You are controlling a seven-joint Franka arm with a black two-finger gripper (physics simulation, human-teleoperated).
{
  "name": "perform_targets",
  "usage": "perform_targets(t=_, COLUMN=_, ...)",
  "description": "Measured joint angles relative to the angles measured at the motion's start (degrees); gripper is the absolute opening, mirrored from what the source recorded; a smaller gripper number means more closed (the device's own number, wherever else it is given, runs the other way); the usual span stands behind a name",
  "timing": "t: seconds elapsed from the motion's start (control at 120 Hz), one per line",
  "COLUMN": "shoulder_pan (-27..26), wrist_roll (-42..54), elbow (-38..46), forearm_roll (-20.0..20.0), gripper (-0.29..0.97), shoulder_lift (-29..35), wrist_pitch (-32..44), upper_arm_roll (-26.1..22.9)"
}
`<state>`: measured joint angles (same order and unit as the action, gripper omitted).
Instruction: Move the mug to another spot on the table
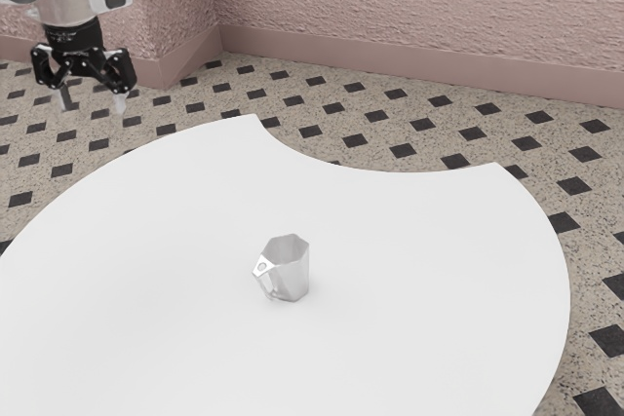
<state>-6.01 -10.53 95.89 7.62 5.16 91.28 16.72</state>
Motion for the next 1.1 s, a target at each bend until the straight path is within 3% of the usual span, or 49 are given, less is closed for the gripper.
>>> perform_targets(t=0.242, shoulder_pan=-0.26, wrist_roll=-1.16, elbow=0.89, forearm_roll=-0.52, gripper=0.68, shoulder_lift=-0.13, wrist_pitch=0.66, upper_arm_roll=-0.29)
perform_targets(t=0.425, shoulder_pan=-1.84, wrist_roll=-1.63, elbow=6.8, forearm_roll=-0.65, gripper=0.68, shoulder_lift=-0.13, wrist_pitch=2.05, upper_arm_roll=-1.72)
perform_targets(t=0.758, shoulder_pan=-4.83, wrist_roll=5.62, elbow=23.74, forearm_roll=-1.33, gripper=0.68, shoulder_lift=0.42, wrist_pitch=16.25, upper_arm_roll=-3.42)
perform_targets(t=0.942, shoulder_pan=-4.79, wrist_roll=10.54, elbow=31.68, forearm_roll=-2.25, gripper=0.68, shoulder_lift=1.72, wrist_pitch=25.56, upper_arm_roll=-7.91)
perform_targets(t=1.1, shoulder_pan=-4.81, wrist_roll=13.87, elbow=34.74, forearm_roll=-5.48, gripper=0.67, shoulder_lift=2.24, wrist_pitch=32.44, upper_arm_roll=-9.93)
